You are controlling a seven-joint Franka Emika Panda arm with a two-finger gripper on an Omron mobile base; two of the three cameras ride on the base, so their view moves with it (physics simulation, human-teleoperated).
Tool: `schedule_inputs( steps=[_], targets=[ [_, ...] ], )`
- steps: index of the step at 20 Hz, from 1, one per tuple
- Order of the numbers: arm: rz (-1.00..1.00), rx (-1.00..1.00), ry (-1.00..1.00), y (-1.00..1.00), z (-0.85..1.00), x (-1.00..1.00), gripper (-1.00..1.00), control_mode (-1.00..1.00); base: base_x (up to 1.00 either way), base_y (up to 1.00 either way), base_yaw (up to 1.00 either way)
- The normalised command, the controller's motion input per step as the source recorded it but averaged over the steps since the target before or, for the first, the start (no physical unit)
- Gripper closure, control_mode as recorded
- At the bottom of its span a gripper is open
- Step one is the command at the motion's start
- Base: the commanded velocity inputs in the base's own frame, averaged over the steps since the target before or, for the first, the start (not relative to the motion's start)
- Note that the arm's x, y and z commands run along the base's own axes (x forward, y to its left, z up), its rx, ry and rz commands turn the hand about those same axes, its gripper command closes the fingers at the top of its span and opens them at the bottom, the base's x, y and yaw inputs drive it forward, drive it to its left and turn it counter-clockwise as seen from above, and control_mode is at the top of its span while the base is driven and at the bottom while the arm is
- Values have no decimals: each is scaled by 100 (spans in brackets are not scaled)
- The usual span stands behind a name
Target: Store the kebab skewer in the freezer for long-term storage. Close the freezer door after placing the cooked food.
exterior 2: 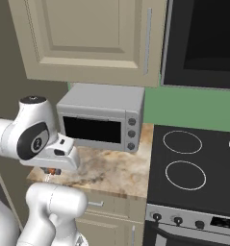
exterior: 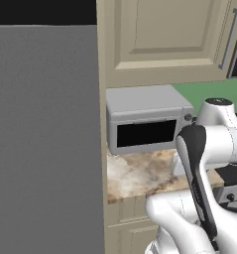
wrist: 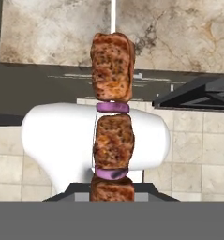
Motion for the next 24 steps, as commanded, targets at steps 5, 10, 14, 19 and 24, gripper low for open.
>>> schedule_inputs(
  steps=[5,10,14,19,24],
  targets=[
    [0,0,0,0,0,0,100,-100,0,0,0],
    [0,0,0,0,0,0,100,-100,0,0,0],
    [0,0,0,0,0,-6,100,-100,0,0,0],
    [0,0,0,0,0,-7,100,100,-43,0,0],
    [0,0,0,0,0,0,100,100,-69,0,0]
  ],
)
